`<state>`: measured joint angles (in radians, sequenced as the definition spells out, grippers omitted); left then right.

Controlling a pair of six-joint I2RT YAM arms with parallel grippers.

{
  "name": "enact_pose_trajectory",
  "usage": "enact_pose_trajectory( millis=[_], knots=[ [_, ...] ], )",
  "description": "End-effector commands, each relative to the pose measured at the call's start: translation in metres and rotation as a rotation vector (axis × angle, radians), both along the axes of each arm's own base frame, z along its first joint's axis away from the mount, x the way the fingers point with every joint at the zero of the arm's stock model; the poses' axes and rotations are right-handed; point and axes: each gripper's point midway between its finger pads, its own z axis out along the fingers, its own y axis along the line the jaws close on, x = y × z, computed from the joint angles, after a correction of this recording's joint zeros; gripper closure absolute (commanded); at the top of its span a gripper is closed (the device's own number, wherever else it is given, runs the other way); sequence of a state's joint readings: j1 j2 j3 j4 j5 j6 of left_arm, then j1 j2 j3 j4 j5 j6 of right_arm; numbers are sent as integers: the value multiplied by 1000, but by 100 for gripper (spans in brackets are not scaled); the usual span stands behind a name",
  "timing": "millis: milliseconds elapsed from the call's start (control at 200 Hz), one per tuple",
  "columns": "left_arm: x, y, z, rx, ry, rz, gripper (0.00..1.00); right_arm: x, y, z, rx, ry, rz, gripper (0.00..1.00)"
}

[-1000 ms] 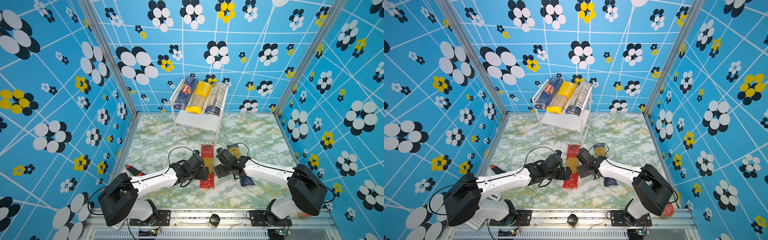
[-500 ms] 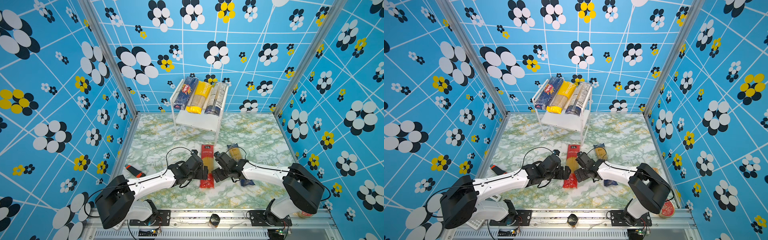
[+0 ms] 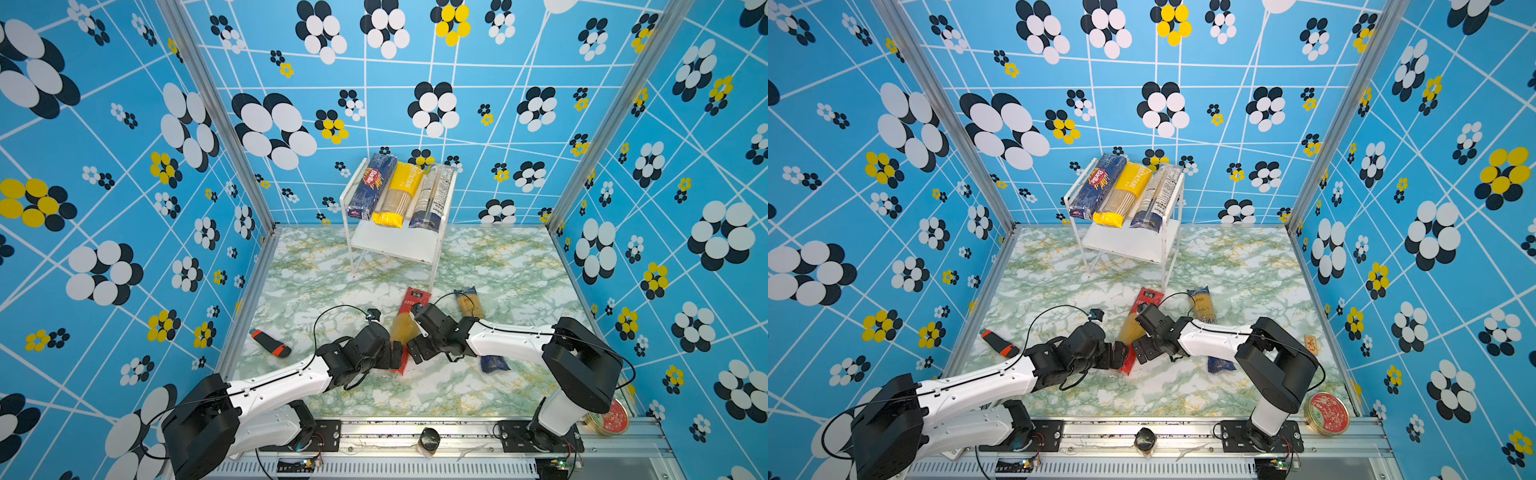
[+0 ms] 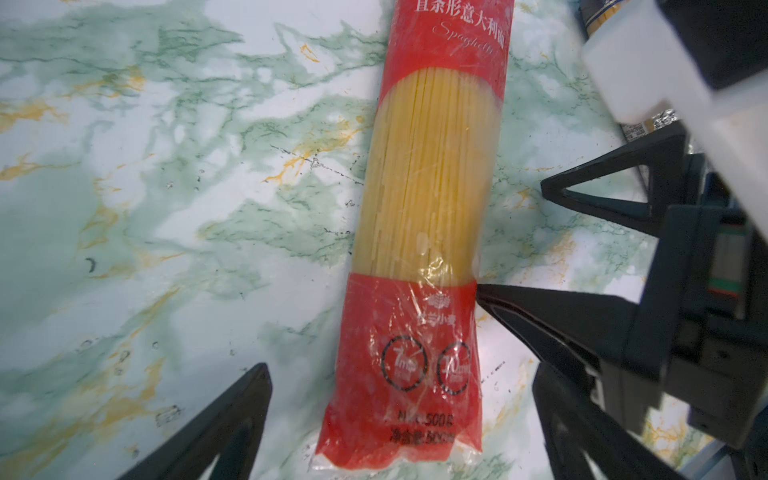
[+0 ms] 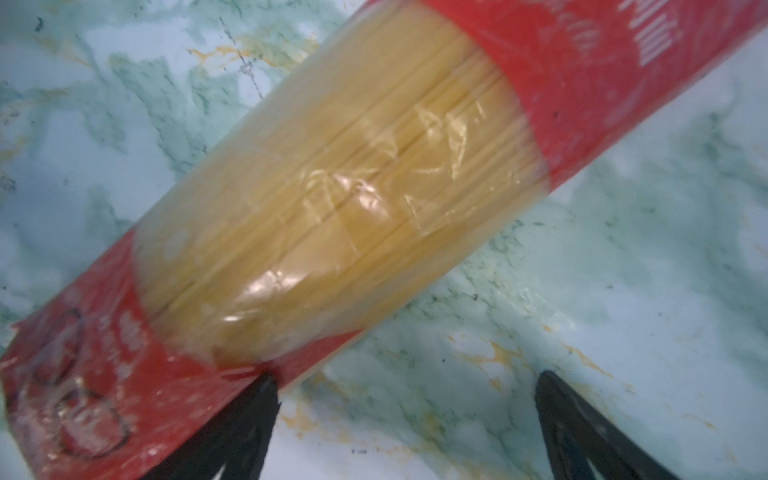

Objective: Place and organize the pasta boxes and bags onto the shelf
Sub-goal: 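Close the left gripper on the red bag while the right gripper draws back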

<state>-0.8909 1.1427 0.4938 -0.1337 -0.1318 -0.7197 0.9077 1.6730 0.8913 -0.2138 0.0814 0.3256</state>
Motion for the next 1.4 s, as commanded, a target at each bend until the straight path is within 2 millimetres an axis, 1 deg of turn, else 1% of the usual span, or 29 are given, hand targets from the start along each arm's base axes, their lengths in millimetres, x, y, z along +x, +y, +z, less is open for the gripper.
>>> enact_pose_trajectory(
  millis=[0,135,295,465,605,715,910,1105,1245,1395],
  knots=[
    [5,-2,-2,-4,-67,-27,1,-1,-13,13,-29,-51,6,1],
    [9,-8,-5,-13,-90,-46,1,0,-28,26,-41,-87,-10,1],
    [14,-14,-10,14,-97,-59,1,7,-50,38,-52,-119,-63,1],
    [15,-19,-14,57,-106,-103,1,14,-73,41,-75,-127,-124,1],
    [11,-27,-18,82,-122,-154,1,16,-85,42,-79,-133,-154,1],
    [9,-30,-22,129,-143,-177,1,16,-89,43,-72,-137,-166,1],
    [9,-33,-30,213,-157,-183,1,15,-91,38,-80,-126,-171,1],
    [10,-31,-39,311,-145,-176,1,15,-93,37,-80,-128,-176,1],
    [8,-34,-44,355,-136,-190,1,15,-94,37,-82,-129,-179,1],
    [4,-31,-49,371,-121,-183,3,16,-96,36,-87,-126,-180,1]
  ],
)
